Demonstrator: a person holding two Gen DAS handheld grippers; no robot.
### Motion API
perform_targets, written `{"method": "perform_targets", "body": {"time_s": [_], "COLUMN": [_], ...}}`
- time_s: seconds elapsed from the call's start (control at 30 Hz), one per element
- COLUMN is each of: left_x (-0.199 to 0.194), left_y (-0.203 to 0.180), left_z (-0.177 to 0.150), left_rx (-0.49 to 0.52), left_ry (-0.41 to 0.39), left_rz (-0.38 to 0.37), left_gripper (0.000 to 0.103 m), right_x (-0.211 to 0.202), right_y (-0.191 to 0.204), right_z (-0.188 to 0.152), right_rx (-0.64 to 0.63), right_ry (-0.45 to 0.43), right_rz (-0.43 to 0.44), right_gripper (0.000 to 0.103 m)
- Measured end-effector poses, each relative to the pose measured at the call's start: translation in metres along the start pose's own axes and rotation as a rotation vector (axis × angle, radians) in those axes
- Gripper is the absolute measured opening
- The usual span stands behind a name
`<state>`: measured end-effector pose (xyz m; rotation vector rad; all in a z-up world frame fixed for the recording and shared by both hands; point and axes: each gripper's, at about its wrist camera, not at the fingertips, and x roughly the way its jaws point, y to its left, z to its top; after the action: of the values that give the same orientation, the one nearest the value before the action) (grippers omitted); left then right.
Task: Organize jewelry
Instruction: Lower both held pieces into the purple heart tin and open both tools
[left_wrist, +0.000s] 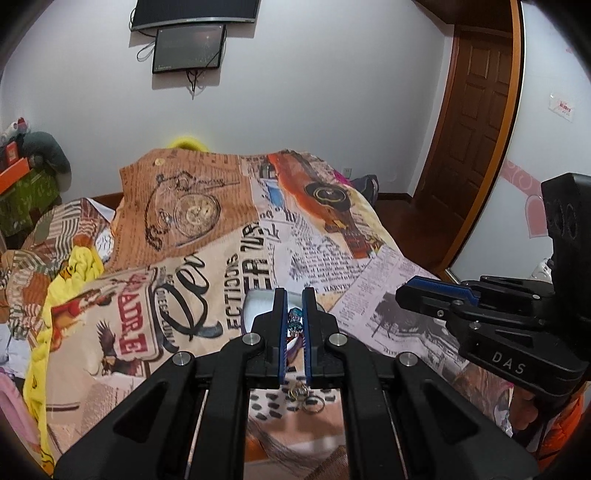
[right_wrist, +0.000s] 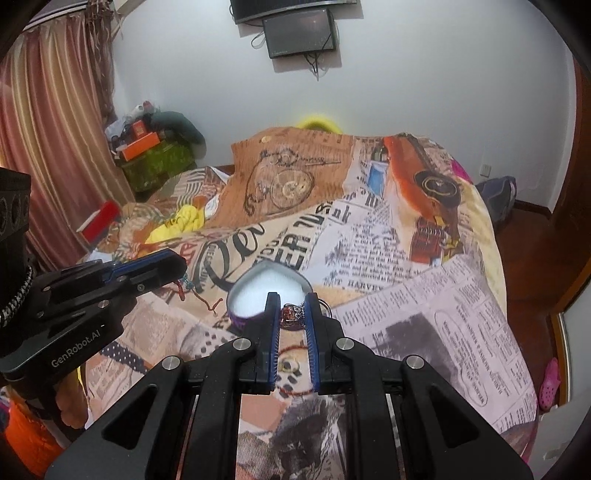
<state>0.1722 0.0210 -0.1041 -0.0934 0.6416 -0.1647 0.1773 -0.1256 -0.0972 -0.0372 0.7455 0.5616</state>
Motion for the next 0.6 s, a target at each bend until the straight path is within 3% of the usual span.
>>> {"method": "perform_targets", "body": {"time_s": [0.33, 0.6], "left_x": [0.013, 0.042], "left_y": [0.016, 0.032], "left_z": [0.021, 0.024], "left_rx": [-0.021, -0.057], "left_ry": [-0.034, 0.008], "left_rz": [0.004, -0.010], "left_gripper": [0.005, 0.005], "right_x": [0.021, 0.051], "right_y": [-0.001, 0.002], "right_z": [0.012, 0.012], "right_rx": [-0.021, -0.051], "right_ry": [-0.001, 0.043], "right_rz": [0.006, 0.029], "right_gripper": [0.012, 0.012]}}
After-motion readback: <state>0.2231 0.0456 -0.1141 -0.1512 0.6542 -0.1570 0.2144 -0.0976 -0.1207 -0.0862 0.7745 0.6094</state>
